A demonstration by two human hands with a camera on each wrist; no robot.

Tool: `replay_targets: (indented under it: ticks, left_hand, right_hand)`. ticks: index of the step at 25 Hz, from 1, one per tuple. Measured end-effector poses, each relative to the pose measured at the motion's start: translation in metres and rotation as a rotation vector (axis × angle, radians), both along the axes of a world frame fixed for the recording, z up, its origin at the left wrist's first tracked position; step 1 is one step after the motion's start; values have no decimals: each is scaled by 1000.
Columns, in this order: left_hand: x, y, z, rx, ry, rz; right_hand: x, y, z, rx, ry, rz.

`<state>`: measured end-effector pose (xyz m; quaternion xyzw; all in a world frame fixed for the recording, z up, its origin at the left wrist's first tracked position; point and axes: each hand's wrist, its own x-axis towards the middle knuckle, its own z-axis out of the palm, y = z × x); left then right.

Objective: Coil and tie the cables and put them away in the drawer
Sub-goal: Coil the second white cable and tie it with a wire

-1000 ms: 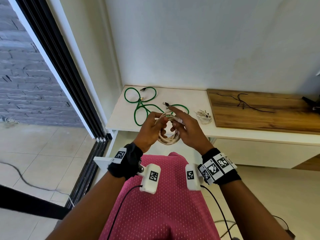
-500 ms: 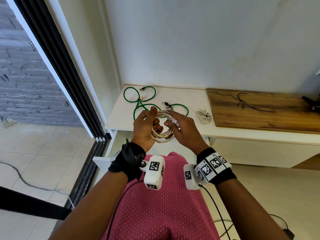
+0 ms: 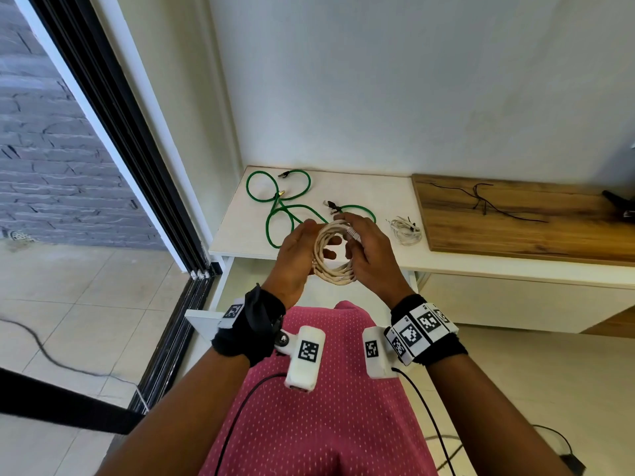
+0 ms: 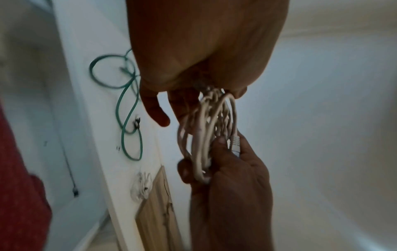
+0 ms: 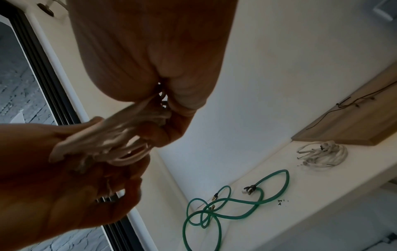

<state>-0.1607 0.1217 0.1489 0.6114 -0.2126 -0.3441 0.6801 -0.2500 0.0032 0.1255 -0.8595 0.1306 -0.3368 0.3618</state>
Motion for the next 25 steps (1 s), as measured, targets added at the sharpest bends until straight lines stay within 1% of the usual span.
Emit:
replay_targets:
  ticks: [2,3,5,7,9,11,12,14,17,21,23,25]
  left_hand:
    - [1,7,0,80,-203,-109]
    - [3,11,0,104,-256,-176]
    - [9,18,-1,106,-264,-327]
    - [13,21,-2,98,-282,-410]
    - [15,20,-3,122,-391,-364]
    - [16,19,-3,105,-455,-285]
    - [16,19,-3,82,-442,-266]
    - [16,20,-2,40,-364,-266]
    - [15,20,-2,20,-297,-232]
    - [13,21,-5,43,-225,-129]
    - [11,20,-6,50,-150,-86]
    - [11,19,-5,58,-82,-60]
  right_hand:
    - [-3,-5,-2,51,56,-45]
    - [-5,-8,-2,72,85,-59]
    - [-9,-10,-2,115,120,-66]
    - [-12,-8,0,197,126,-71]
    - [-12,-6,0,276,118,-74]
    - [-12,-4,-1,269,126,-67]
    - [-13,-4,-1,252,132,-55]
    - [-14,-4,-2,235,151,-13]
    - [-16,-2,-6,241,179,17]
    - [-16,3,-4,337,157,28]
    - [-16,3,-4,335,129,31]
    - [-16,0,-5,292,109,6]
